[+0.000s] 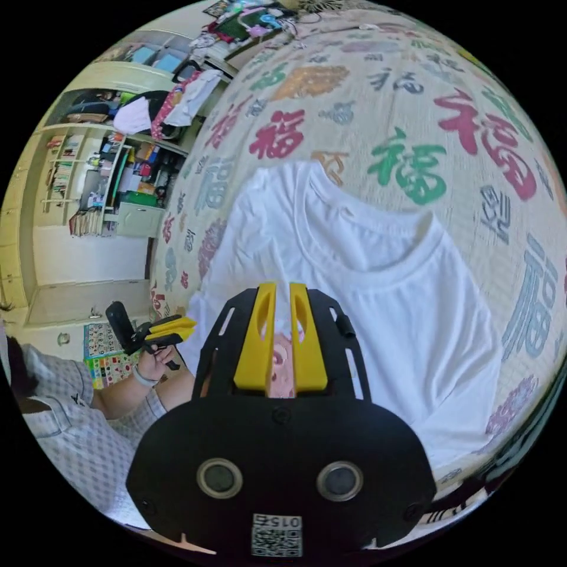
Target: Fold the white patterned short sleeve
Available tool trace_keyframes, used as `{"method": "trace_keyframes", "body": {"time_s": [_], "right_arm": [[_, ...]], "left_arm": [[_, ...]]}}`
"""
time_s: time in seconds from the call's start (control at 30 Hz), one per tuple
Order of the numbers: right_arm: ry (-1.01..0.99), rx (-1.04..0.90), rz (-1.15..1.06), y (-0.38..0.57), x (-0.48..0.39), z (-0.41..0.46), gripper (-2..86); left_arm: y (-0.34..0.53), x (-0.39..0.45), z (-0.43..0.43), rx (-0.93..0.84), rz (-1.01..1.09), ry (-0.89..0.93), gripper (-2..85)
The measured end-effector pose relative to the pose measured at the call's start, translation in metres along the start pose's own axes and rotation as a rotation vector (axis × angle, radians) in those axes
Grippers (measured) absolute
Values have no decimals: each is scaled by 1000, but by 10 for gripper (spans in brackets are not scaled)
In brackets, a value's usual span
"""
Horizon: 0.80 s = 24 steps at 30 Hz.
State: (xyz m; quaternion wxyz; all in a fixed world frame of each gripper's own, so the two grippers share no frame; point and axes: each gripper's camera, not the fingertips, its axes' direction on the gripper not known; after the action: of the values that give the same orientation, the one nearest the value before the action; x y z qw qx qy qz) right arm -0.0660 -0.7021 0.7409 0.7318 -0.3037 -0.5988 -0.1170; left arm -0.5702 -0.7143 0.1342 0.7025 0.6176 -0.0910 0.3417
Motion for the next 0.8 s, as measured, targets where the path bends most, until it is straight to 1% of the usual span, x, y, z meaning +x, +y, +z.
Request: {"method": "trace_keyframes", "body": {"time_s": [0.07,0.17,0.23,0.3,0.37,0.43,0.5,0.57,0.63,0.7,0.73,0.8], "right_arm": [[-18,-9,-49,-19,-8,-4,75],[-29,-54,-106,-50,-21,2,87],[-39,-94,-105,-65,-25,10,88],[-29,-164,-89,-77,-24,18,63],[41,-163,-124,-78,-29,12,37],[68,-172,-163,-78,-37,6,17],[128,-195,-210,-69,-46,-2,27],[152,-182,-199,-55,-46,-14,49],[155,-135,-171,-34,-41,-36,66],[191,-58,-130,4,-32,-70,76],[188,-40,-115,16,-28,-78,77],[159,27,-51,67,-13,-114,58]], "left_arm": [[-12,-7,2,53,-12,-18,55],[-32,-19,27,44,-13,-64,52],[-39,-25,48,23,-8,-82,48],[-42,-35,74,-30,-25,-121,39],[-41,-40,88,-53,-40,-160,27],[-39,-43,100,-60,-37,-182,19],[-38,-44,116,-67,-35,-186,16],[-41,-41,126,-90,-31,-206,16],[-45,-34,135,-104,-12,-240,15],[-50,-15,145,-96,65,-269,13],[-50,-10,150,-97,87,-267,12],[-52,6,176,-132,161,-213,11]]}}
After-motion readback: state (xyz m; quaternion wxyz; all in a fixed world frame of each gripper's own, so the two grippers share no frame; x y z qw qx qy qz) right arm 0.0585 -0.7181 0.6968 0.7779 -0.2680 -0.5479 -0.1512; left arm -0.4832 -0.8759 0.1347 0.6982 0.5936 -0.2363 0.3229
